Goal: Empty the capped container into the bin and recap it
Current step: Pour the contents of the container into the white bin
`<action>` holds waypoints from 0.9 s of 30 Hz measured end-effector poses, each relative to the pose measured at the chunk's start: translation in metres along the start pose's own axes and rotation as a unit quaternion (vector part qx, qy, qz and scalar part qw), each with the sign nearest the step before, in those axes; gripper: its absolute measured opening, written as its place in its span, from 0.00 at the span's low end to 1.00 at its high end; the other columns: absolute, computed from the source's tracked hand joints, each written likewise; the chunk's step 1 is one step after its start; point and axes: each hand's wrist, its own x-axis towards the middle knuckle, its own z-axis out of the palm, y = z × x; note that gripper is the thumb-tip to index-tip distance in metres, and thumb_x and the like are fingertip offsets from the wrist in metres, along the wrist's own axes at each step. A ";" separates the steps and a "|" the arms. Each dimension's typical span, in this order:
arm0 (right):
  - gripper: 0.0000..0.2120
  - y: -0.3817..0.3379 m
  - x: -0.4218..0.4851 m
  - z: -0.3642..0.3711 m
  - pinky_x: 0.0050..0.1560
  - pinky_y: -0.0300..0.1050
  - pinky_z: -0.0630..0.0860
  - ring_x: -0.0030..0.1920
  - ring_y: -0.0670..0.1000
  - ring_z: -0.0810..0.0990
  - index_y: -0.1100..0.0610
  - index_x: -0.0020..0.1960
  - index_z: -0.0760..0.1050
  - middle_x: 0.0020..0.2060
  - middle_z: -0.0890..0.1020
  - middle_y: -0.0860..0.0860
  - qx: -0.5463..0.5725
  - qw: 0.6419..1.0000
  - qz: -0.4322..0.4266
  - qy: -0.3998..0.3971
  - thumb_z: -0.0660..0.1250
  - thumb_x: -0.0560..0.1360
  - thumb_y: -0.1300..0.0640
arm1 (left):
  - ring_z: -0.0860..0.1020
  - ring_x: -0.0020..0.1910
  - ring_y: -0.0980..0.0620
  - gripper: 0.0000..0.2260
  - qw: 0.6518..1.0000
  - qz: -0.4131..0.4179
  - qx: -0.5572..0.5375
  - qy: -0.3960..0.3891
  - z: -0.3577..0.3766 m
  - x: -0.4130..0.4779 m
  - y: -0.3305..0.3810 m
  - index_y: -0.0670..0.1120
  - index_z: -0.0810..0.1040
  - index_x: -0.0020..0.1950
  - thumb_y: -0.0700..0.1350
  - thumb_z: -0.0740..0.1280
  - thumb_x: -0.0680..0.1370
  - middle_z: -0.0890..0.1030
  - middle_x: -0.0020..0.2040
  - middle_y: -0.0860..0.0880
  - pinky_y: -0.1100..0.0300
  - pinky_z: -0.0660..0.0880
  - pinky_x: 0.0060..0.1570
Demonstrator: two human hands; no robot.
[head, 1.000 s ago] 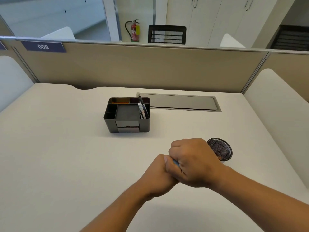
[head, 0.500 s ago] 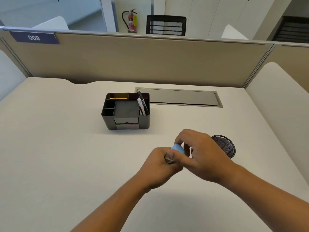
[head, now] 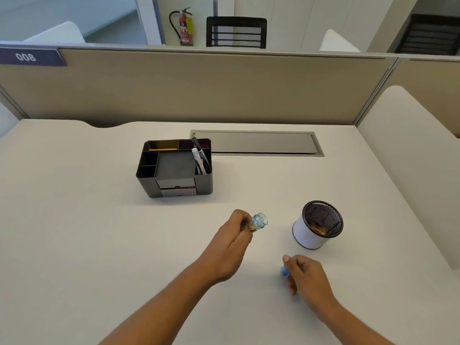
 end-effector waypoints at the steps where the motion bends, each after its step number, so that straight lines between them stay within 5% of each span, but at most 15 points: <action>1: 0.20 0.005 0.001 0.000 0.23 0.42 0.73 0.21 0.49 0.74 0.58 0.31 0.79 0.20 0.78 0.51 -0.008 1.000 0.006 -0.010 0.67 0.79 0.50 | 0.67 0.37 0.53 0.06 1.000 0.002 0.005 0.000 0.001 0.002 0.000 0.54 0.69 0.47 0.47 0.54 0.75 0.75 0.42 0.42 0.55 0.67 0.39; 10: 0.17 0.010 0.011 -0.004 0.25 0.34 0.75 0.21 0.45 0.76 0.55 0.33 0.80 0.21 0.80 0.49 -0.013 0.999 0.014 -0.045 0.68 0.77 0.48 | 0.72 0.34 0.60 0.06 0.988 0.074 0.131 -0.033 0.022 0.051 0.021 0.53 0.70 0.55 0.45 0.58 0.79 0.78 0.47 0.53 0.71 0.69 0.31; 15: 0.17 0.013 0.010 -0.005 0.25 0.35 0.74 0.21 0.45 0.75 0.56 0.33 0.79 0.22 0.80 0.47 0.006 0.998 -0.008 -0.055 0.69 0.77 0.49 | 0.76 0.41 0.53 0.07 0.959 0.096 0.257 -0.076 0.035 0.092 0.039 0.50 0.71 0.55 0.48 0.60 0.79 0.78 0.49 0.51 0.58 0.75 0.40; 20: 0.16 0.017 0.010 -0.005 0.27 0.37 0.76 0.23 0.44 0.76 0.57 0.35 0.79 0.26 0.83 0.47 0.026 0.998 -0.012 -0.063 0.70 0.77 0.49 | 0.75 0.41 0.53 0.08 0.929 0.121 0.328 -0.124 0.052 0.123 0.051 0.48 0.75 0.54 0.47 0.65 0.77 0.78 0.48 0.49 0.62 0.70 0.38; 24: 0.14 0.021 0.010 -0.005 0.27 0.36 0.76 0.24 0.44 0.77 0.51 0.34 0.79 0.25 0.82 0.45 0.029 0.997 -0.026 -0.067 0.70 0.76 0.47 | 0.75 0.47 0.49 0.13 0.887 0.155 0.401 -0.169 0.066 0.136 0.065 0.47 0.77 0.60 0.47 0.67 0.77 0.77 0.51 0.47 0.57 0.72 0.45; 27: 0.16 0.025 0.011 -0.005 0.27 0.37 0.77 0.25 0.46 0.78 0.57 0.36 0.80 0.28 0.83 0.52 0.040 0.997 -0.032 -0.062 0.70 0.75 0.46 | 0.75 0.49 0.47 0.13 0.874 0.162 0.421 -0.183 0.074 0.142 0.074 0.47 0.79 0.60 0.45 0.68 0.76 0.77 0.52 0.47 0.53 0.75 0.48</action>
